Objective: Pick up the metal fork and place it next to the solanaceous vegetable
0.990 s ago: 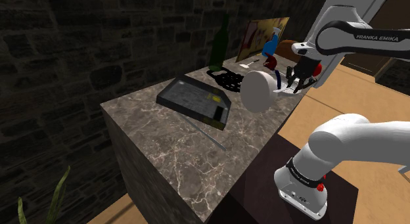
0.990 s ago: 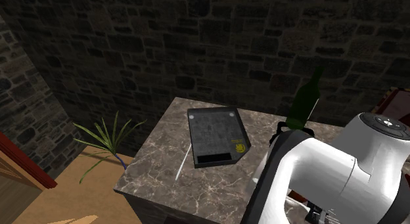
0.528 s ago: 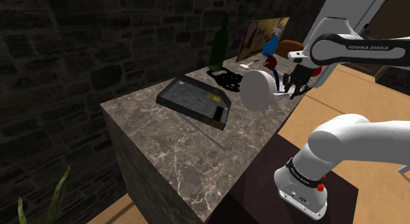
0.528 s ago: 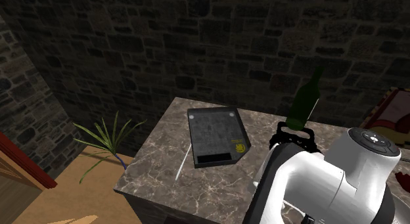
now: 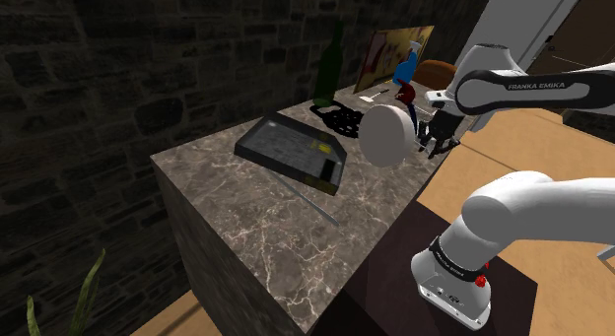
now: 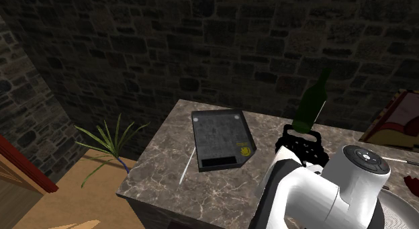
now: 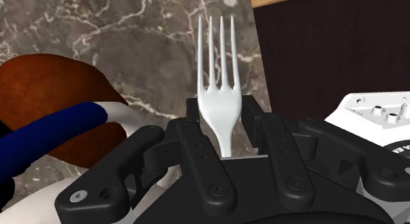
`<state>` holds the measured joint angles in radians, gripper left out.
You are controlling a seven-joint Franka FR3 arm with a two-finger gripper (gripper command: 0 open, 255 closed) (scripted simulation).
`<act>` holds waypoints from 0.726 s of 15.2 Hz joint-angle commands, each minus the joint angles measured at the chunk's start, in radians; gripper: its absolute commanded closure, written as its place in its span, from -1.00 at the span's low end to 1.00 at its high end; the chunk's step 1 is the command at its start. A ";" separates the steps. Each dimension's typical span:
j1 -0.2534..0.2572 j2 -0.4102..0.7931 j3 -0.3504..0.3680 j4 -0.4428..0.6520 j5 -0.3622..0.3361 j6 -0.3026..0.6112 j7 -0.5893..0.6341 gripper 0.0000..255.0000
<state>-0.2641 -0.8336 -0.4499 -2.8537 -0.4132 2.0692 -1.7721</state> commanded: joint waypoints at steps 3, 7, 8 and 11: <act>-0.008 0.037 -0.025 -0.037 -0.025 0.074 0.002 1.00; -0.013 0.088 -0.050 -0.073 -0.050 0.160 0.008 1.00; -0.013 0.088 -0.050 -0.073 -0.050 0.160 0.008 1.00; -0.013 0.088 -0.050 -0.073 -0.050 0.160 0.008 1.00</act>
<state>-0.2771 -0.7475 -0.4991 -2.9221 -0.4625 2.2278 -1.7647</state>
